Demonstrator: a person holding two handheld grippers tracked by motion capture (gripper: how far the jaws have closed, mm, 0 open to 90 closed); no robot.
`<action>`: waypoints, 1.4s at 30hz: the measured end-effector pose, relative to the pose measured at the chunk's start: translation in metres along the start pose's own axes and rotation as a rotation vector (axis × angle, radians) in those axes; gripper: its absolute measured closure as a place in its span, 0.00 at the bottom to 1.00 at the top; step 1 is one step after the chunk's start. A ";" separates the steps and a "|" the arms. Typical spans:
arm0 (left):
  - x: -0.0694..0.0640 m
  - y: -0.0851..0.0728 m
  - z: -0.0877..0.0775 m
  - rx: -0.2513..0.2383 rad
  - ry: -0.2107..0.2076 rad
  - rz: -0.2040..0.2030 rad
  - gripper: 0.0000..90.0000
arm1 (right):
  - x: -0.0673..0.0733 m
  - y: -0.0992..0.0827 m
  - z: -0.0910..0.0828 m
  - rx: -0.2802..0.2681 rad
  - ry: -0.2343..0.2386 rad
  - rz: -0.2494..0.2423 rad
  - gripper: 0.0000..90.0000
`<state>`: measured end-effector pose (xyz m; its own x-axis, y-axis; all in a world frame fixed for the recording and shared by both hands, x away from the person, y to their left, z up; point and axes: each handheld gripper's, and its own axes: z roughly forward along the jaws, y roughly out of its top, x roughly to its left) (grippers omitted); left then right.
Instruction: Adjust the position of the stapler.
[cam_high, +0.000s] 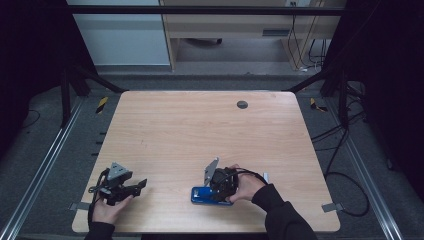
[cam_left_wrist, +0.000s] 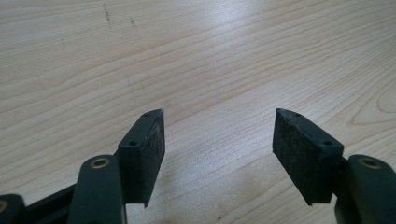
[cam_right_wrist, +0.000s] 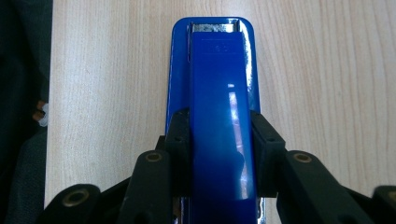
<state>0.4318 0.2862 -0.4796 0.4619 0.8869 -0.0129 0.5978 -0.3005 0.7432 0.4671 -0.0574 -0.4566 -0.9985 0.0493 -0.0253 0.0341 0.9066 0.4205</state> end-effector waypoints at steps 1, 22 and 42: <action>0.000 0.000 0.000 -0.001 -0.001 0.000 0.38 | 0.000 0.000 0.000 0.011 -0.002 -0.004 0.73; -0.001 0.000 0.000 -0.002 -0.004 0.001 0.38 | 0.001 -0.001 0.001 0.014 -0.010 0.010 0.67; -0.014 0.018 -0.014 -0.075 -0.063 0.027 0.43 | 0.022 -0.065 -0.063 -0.524 -0.326 0.438 0.70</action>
<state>0.4275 0.2734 -0.4567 0.5187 0.8543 -0.0328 0.5351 -0.2945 0.7918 0.4398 -0.1422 -0.4273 -0.8321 0.5545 0.0102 0.3180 0.4620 0.8279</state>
